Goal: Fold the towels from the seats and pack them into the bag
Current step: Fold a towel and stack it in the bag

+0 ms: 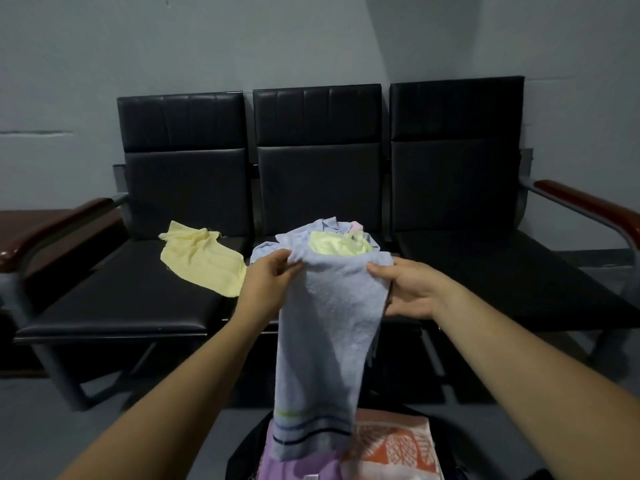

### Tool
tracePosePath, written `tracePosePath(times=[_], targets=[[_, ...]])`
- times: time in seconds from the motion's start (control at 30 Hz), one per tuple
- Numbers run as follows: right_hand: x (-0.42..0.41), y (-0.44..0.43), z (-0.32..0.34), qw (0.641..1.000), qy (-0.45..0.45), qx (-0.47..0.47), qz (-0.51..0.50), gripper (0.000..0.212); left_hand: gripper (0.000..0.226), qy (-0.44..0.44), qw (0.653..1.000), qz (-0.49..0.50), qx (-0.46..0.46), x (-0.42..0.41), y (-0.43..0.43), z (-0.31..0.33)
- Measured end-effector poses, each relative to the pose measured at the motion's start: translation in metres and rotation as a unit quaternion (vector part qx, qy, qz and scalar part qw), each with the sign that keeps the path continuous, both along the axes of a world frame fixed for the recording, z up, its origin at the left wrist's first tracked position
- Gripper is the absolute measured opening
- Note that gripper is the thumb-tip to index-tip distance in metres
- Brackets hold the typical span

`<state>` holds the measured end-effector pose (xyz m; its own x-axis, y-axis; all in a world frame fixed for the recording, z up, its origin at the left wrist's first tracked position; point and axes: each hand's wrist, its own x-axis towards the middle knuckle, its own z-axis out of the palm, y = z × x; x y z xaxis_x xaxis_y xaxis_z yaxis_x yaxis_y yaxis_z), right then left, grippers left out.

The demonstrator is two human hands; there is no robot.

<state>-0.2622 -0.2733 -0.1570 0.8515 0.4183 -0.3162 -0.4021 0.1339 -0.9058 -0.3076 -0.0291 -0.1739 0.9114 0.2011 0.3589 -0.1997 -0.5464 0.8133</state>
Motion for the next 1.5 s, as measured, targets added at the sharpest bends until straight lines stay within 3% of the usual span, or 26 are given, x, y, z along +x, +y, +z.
tracePosePath(times=[0.07,0.13,0.27,0.37,0.47,0.53,0.63,0.73,0.8,0.87,0.93,1.07,1.17,1.27,1.37,1.5], targets=[[-0.001,0.001,0.001,0.999,-0.026,-0.034,-0.019,0.03,0.039,0.002,1.0,0.026,0.014,-0.001,0.004,-0.001],[0.002,0.002,0.004,0.998,-0.007,-0.009,-0.054,0.033,0.044,0.038,0.999,0.013,-0.028,-0.001,0.005,0.0],[0.006,0.001,0.017,0.992,0.035,0.11,-0.057,0.038,0.067,0.071,0.96,-0.001,-0.271,-0.003,-0.003,0.01],[0.006,-0.001,0.021,0.986,0.025,0.155,-0.057,0.039,0.032,0.072,0.919,-0.042,-0.385,-0.002,-0.011,0.017],[0.01,-0.002,0.019,0.994,-0.022,0.073,-0.083,0.03,0.016,0.063,0.936,-0.109,-0.33,-0.002,-0.01,0.021],[0.009,-0.006,0.023,0.99,-0.085,-0.023,-0.113,0.016,0.012,0.041,0.964,-0.098,-0.243,-0.002,-0.005,0.02],[0.012,-0.009,0.028,0.979,-0.132,-0.062,-0.142,0.012,0.013,0.015,0.982,-0.052,-0.18,-0.003,-0.001,0.025],[0.016,-0.005,0.033,0.983,-0.119,0.012,-0.142,0.02,0.019,0.018,0.976,-0.049,-0.212,-0.005,-0.003,0.035],[0.019,-0.004,0.04,0.985,-0.063,0.113,-0.115,0.039,0.022,0.029,0.957,-0.058,-0.281,-0.004,-0.003,0.042],[0.021,-0.004,0.046,0.985,-0.044,0.147,-0.081,0.052,0.019,0.035,0.933,-0.096,-0.346,-0.005,-0.004,0.05],[0.023,-0.002,0.049,0.99,-0.073,0.098,-0.069,0.051,0.021,0.038,0.932,-0.115,-0.341,-0.003,-0.001,0.052],[0.019,-0.006,0.053,0.982,-0.145,-0.04,-0.111,0.023,0.015,0.007,0.962,-0.068,-0.264,-0.001,0.006,0.049],[0.018,-0.007,0.053,0.977,-0.164,-0.073,-0.117,0.014,0.008,-0.008,0.976,-0.051,-0.212,-0.002,0.005,0.05],[0.018,-0.002,0.051,0.983,-0.131,-0.011,-0.131,0.013,0.018,-0.002,0.98,-0.027,-0.198,0.001,0.003,0.051],[0.016,0.001,0.053,0.985,-0.059,0.115,-0.112,0.026,0.03,0.013,0.965,-0.033,-0.261,0.002,0.002,0.057],[0.015,0.001,0.053,0.982,-0.068,0.155,-0.088,0.033,0.02,0.008,0.951,-0.081,-0.298,-0.002,0.002,0.063]])
